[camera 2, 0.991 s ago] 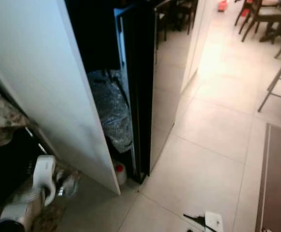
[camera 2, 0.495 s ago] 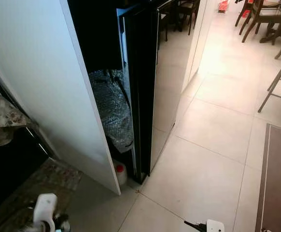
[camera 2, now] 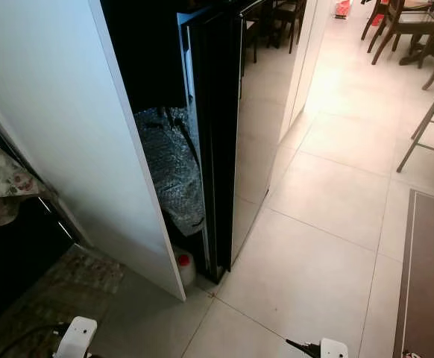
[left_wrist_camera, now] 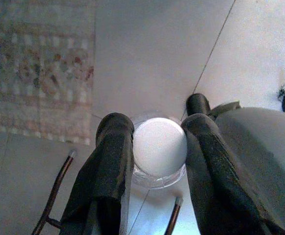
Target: Restocking fridge
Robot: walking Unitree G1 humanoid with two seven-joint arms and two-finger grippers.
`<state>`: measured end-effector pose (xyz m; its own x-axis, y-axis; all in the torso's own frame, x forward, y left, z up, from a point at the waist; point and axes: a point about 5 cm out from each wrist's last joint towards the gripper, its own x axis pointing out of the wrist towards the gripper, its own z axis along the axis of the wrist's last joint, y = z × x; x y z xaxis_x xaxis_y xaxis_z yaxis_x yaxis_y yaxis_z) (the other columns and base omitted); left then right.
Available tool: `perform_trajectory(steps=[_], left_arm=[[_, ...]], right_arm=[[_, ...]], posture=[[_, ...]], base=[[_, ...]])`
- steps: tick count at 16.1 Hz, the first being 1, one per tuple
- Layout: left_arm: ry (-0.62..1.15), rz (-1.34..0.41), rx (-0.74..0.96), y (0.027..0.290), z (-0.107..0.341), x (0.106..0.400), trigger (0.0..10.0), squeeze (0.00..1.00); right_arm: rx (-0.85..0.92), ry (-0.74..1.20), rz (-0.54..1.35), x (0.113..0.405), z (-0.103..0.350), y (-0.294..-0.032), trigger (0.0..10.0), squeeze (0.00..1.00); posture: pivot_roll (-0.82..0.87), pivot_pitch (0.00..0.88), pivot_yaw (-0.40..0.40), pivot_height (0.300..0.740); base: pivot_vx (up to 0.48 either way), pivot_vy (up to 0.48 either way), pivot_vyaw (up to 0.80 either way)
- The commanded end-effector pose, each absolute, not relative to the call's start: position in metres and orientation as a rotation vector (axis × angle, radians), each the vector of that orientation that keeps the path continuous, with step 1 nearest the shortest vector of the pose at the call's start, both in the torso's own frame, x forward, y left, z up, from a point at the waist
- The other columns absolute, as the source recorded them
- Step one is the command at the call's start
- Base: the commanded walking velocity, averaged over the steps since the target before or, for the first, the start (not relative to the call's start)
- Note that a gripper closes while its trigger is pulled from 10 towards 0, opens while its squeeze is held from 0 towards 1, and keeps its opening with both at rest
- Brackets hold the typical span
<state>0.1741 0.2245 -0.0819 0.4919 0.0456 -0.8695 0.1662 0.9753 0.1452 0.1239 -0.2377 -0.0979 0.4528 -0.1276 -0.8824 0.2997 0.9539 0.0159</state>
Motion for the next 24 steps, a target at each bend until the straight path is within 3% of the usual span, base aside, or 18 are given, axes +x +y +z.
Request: perform_trajectory(steps=[1, 9, 16, 24], left_arm=[[1.086, -0.075, 0.217, 0.227, -0.086, 0.164, 10.0, 0.0], [1.154, -0.051, 0.243, 0.241, -0.094, 0.134, 10.0, 0.0], [1.161, -0.044, 0.246, 0.239, -0.096, 0.13, 10.0, 0.0], [1.162, -0.042, 0.225, 0.232, -0.098, 0.129, 10.0, 0.0]], right_arm=[[0.19, 1.073, -0.27, 0.121, -0.099, -0.237, 10.0, 0.0], [0.207, 1.049, -0.259, 0.124, -0.097, -0.242, 10.0, 0.0], [0.208, 1.049, -0.256, 0.124, -0.096, -0.242, 10.0, 0.0], [0.158, 0.957, -0.318, 0.137, -0.088, -0.254, 10.0, 0.0]], posture=[[0.02, 0.0, 0.027, 0.74], [0.01, 0.0, 0.02, 0.74], [0.01, 0.0, 0.009, 0.74], [0.02, 0.0, 0.008, 0.74]], base=[[0.0, 0.0, 0.0], [0.178, 0.0, 0.26], [0.304, 0.0, 0.0], [0.0, 0.0, 0.0]])
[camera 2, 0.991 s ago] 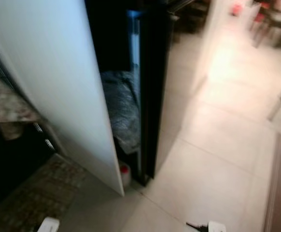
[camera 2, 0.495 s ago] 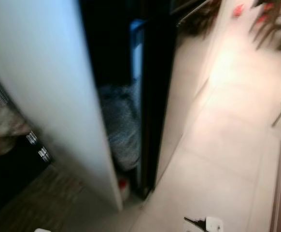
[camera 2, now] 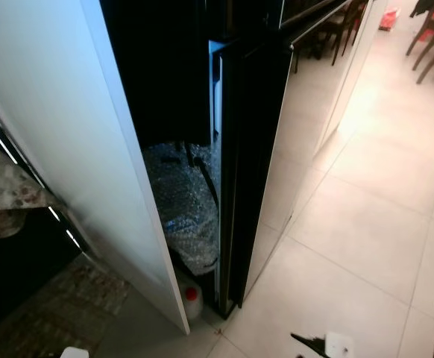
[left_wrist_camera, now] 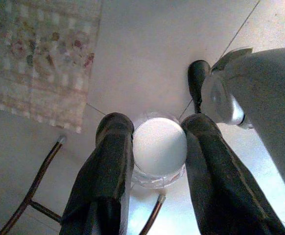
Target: Restocking fridge
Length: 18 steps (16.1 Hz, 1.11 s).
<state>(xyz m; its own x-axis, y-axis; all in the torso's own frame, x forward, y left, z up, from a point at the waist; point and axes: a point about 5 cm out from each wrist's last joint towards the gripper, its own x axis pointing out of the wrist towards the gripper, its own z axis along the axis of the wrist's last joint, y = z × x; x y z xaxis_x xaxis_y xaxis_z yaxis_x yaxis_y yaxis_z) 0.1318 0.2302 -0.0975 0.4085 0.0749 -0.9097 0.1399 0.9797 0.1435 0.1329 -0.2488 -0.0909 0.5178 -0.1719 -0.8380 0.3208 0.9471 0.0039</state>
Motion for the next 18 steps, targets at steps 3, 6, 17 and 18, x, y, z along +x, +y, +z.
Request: perform_trajectory(steps=[3, 6, 17, 18], left_arm=[[1.174, -0.027, 0.231, 0.246, -0.097, 0.118, 10.0, 0.0], [1.171, -0.018, 0.243, 0.254, -0.095, 0.119, 10.0, 0.0], [1.123, -0.009, 0.234, 0.247, -0.086, 0.151, 10.0, 0.0], [1.125, 0.003, 0.239, 0.255, -0.084, 0.153, 10.0, 0.0]], right_arm=[[0.215, 0.779, -0.284, 0.158, -0.074, -0.26, 10.0, 0.0], [0.192, 0.625, -0.252, 0.178, -0.059, -0.261, 10.0, 0.0], [-0.181, -0.09, 0.117, 0.245, 0.052, -0.198, 10.0, 0.0], [-0.169, -0.096, 0.18, 0.244, 0.056, -0.19, 10.0, 0.0]], posture=[[0.01, 0.0, 0.012, 0.74], [-0.02, 0.0, 0.014, 0.74], [-0.08, 0.0, -0.006, 0.74], [-0.08, 0.0, -0.003, 0.74]], base=[[0.0, 0.0, 0.0], [0.0, 0.0, 0.0], [0.0, 0.0, 0.0], [0.0, 0.0, 0.0]])
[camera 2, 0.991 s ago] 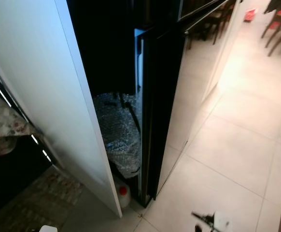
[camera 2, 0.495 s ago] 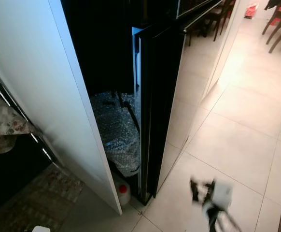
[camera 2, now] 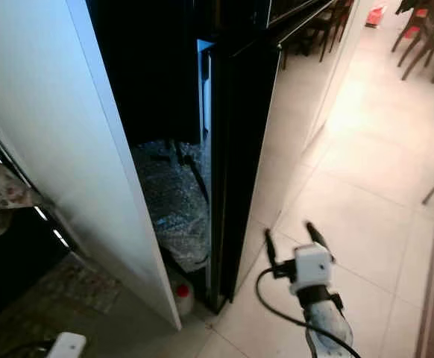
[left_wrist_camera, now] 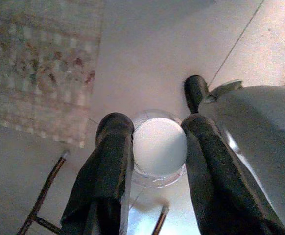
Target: Restocking fridge
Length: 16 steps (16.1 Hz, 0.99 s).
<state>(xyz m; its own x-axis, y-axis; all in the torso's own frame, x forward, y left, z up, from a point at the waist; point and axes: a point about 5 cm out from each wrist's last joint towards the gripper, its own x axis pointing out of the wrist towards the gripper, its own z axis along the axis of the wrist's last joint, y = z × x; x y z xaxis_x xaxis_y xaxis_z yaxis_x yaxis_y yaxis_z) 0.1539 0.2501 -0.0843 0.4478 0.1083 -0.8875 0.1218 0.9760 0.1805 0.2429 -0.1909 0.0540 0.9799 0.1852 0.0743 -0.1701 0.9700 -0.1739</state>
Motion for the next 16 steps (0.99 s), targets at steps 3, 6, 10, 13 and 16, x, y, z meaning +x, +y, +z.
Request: perform_trajectory(steps=[3, 6, 10, 13, 16], left_arm=[[1.124, 0.014, 0.244, 0.261, -0.081, 0.155, 10.0, 0.0], [1.113, 0.024, 0.238, 0.263, -0.079, 0.157, 10.0, 0.0], [1.121, 0.028, 0.231, 0.263, -0.081, 0.151, 10.0, 0.0], [1.124, 0.032, 0.224, 0.262, -0.083, 0.148, 10.0, 0.0], [1.127, 0.032, 0.215, 0.258, -0.086, 0.144, 10.0, 0.0]], right_arm=[[-0.07, -0.083, 0.364, 0.246, 0.068, -0.165, 10.0, 0.0], [-0.076, -0.004, 0.58, 0.234, 0.072, -0.14, 10.0, 0.0], [-0.103, -0.035, 0.49, 0.261, 0.091, -0.144, 10.0, 0.0], [-0.135, -0.018, 0.443, 0.276, 0.094, -0.134, 10.0, 1.0], [-0.108, -0.005, 0.523, 0.277, 0.093, -0.109, 10.0, 1.0]], posture=[[-0.07, 0.0, -0.008, 0.74], [-0.05, 0.0, -0.019, 0.74], [-0.05, 0.0, -0.02, 0.74], [-0.03, 0.0, -0.032, 0.74], [-0.02, 0.0, -0.035, 0.74]], base=[[0.0, 0.0, 0.0], [0.0, 0.0, 0.0], [0.0, 0.0, 0.0], [0.0, 0.0, 0.0], [0.0, 0.0, 0.0]])
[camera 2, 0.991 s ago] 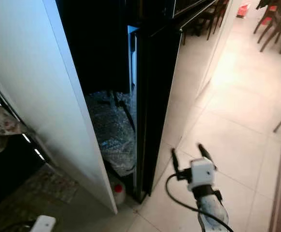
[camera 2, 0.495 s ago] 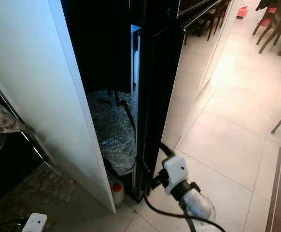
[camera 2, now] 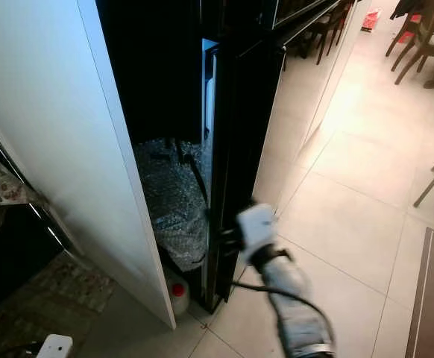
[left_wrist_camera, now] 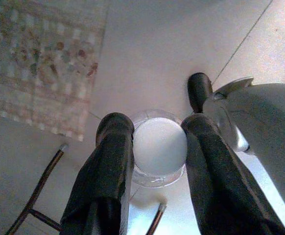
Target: Restocking fridge
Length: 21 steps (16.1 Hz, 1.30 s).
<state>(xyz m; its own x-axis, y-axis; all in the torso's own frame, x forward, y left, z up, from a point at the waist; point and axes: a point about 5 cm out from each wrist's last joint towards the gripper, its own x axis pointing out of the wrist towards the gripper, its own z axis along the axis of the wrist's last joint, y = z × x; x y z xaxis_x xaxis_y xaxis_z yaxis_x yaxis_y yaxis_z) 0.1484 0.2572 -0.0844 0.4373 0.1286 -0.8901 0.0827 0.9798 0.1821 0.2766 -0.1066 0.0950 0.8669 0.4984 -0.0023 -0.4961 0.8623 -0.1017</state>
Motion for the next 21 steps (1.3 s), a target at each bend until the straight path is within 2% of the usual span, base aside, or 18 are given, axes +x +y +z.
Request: perform_trajectory(steps=[1, 3, 4, 5, 8, 15, 21], left_arm=[[1.128, 0.03, 0.211, 0.256, -0.087, 0.144, 10.0, 0.0], [1.133, 0.022, 0.206, 0.249, -0.089, 0.141, 10.0, 0.0], [1.135, 0.02, 0.205, 0.248, -0.09, 0.141, 10.0, 0.0], [1.135, 0.019, 0.204, 0.248, -0.09, 0.141, 10.0, 0.0], [1.133, 0.029, 0.201, 0.252, -0.088, 0.142, 10.0, 0.0], [1.14, 0.028, 0.199, 0.25, -0.09, 0.14, 10.0, 0.0], [1.139, 0.023, 0.197, 0.247, -0.09, 0.141, 10.0, 0.0]], right_arm=[[-0.106, -0.004, 0.536, 0.278, 0.092, -0.101, 10.0, 1.0], [-0.137, 0.002, 0.538, 0.281, 0.091, -0.092, 10.0, 1.0], [-0.175, 0.006, 0.526, 0.284, 0.09, -0.09, 10.0, 0.45], [-0.176, -0.002, 0.51, 0.287, 0.091, -0.09, 10.0, 0.0], [-0.176, -0.01, 0.481, 0.293, 0.094, -0.091, 10.0, 0.0], [-0.136, 0.008, 0.654, 0.282, 0.09, -0.07, 10.0, 0.0], [-0.191, -0.01, 0.568, 0.307, 0.096, -0.085, 10.0, 0.0]], posture=[[-0.02, 0.0, -0.037, 0.74], [-0.03, 0.0, -0.038, 0.74], [-0.02, 0.0, -0.041, 0.74], [-0.02, 0.0, -0.044, 0.74], [-0.02, 0.0, -0.045, 0.74], [-0.01, 0.0, -0.044, 0.74], [-0.03, 0.0, -0.045, 0.74]], base=[[0.0, 0.0, 0.0], [0.0, 0.0, 0.0], [0.0, 0.0, 0.0], [0.0, 0.0, 0.0], [0.0, 0.0, 0.0], [0.0, 0.0, 0.0], [0.0, 0.0, 0.0]])
